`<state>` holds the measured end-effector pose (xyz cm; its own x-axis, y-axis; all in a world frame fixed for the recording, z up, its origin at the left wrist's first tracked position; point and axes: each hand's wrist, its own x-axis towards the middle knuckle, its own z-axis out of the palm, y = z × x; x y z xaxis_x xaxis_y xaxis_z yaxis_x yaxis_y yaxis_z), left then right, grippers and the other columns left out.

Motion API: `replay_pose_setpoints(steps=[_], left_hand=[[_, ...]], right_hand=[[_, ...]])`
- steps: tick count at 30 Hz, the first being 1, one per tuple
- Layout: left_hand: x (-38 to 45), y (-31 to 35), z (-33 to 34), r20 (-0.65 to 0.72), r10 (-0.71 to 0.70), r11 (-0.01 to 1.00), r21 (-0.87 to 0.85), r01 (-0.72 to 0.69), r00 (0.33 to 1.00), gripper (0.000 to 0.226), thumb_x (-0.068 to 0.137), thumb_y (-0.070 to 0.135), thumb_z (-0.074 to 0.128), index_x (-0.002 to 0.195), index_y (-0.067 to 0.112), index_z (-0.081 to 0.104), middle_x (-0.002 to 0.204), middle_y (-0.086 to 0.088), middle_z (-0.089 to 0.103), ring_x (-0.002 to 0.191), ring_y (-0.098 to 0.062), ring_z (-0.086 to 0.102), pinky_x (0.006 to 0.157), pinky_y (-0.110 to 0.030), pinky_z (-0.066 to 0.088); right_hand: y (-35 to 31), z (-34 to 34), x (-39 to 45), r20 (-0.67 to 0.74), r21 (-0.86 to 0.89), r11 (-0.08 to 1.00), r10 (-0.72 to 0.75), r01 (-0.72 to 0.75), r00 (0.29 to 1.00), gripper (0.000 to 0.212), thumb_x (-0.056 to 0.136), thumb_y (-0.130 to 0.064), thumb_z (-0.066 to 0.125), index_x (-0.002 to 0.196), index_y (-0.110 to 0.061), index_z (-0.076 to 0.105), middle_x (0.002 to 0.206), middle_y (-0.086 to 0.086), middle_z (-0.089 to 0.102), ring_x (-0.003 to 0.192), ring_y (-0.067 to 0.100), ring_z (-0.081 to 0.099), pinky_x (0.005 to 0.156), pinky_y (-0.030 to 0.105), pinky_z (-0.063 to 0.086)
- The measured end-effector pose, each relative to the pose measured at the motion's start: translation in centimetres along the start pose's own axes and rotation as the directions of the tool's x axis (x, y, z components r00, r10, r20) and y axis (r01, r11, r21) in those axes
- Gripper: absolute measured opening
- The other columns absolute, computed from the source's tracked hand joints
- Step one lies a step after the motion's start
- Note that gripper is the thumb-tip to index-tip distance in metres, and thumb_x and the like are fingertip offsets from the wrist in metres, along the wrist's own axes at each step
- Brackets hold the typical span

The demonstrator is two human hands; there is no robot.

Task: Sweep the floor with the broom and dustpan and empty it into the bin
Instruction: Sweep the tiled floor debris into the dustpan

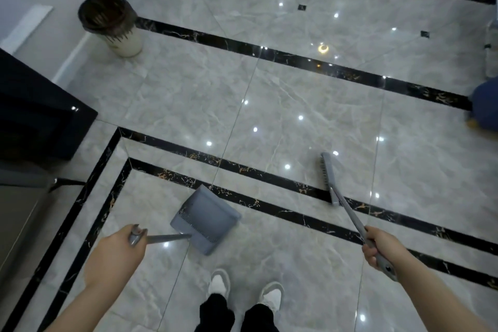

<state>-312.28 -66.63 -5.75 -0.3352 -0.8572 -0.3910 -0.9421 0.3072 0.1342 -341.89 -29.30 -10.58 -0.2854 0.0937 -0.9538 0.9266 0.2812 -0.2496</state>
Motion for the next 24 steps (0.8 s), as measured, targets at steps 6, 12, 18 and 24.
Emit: replay_pose_setpoints(steps=[6,12,18,24], left_hand=[[2.6,-0.6,0.7,-0.015,-0.016,0.999,0.029,0.016,1.000,0.022,0.090,0.033,0.049,0.090,0.018,0.064,0.056,-0.003,0.054,0.054,-0.026,0.051,0.050,-0.027,0.038],[3.1,-1.9,0.0,0.011,-0.037,0.998,0.051,0.036,0.999,0.024,0.091,0.034,0.047,0.093,0.015,0.062,0.054,-0.001,0.048,0.052,-0.024,0.045,0.047,-0.026,0.033],[4.3,-1.4,-0.3,-0.005,-0.010,1.000,0.023,0.010,1.000,0.024,0.091,0.033,0.048,0.099,0.017,0.065,0.055,-0.001,0.051,0.052,-0.023,0.047,0.045,-0.024,0.030],[4.0,-1.9,0.1,-0.016,0.040,0.999,0.000,-0.040,0.999,0.021,0.090,0.032,0.051,0.097,0.019,0.066,0.066,-0.007,0.067,0.054,-0.024,0.049,0.047,-0.024,0.034]], right_hand=[[-1.9,4.9,1.0,0.034,-0.257,0.966,0.012,-0.003,0.999,0.046,0.099,-0.007,0.026,0.141,-0.018,0.039,0.063,0.005,0.033,0.023,0.007,0.030,0.026,0.014,0.028],[-0.6,13.6,-1.2,0.131,-0.529,0.848,0.067,0.012,0.989,0.049,0.097,-0.007,0.026,0.141,-0.024,0.039,0.059,0.005,0.037,0.029,0.007,0.030,0.030,0.014,0.028],[-0.3,18.7,-3.5,0.257,-0.641,0.766,0.144,0.057,0.956,0.049,0.096,-0.007,0.026,0.139,-0.026,0.040,0.058,0.004,0.036,0.035,0.006,0.028,0.033,0.016,0.027],[-0.4,20.9,-5.0,0.317,-0.746,0.657,0.209,0.108,0.925,0.049,0.095,-0.008,0.030,0.138,-0.028,0.040,0.058,0.002,0.036,0.033,0.005,0.027,0.033,0.014,0.025]])
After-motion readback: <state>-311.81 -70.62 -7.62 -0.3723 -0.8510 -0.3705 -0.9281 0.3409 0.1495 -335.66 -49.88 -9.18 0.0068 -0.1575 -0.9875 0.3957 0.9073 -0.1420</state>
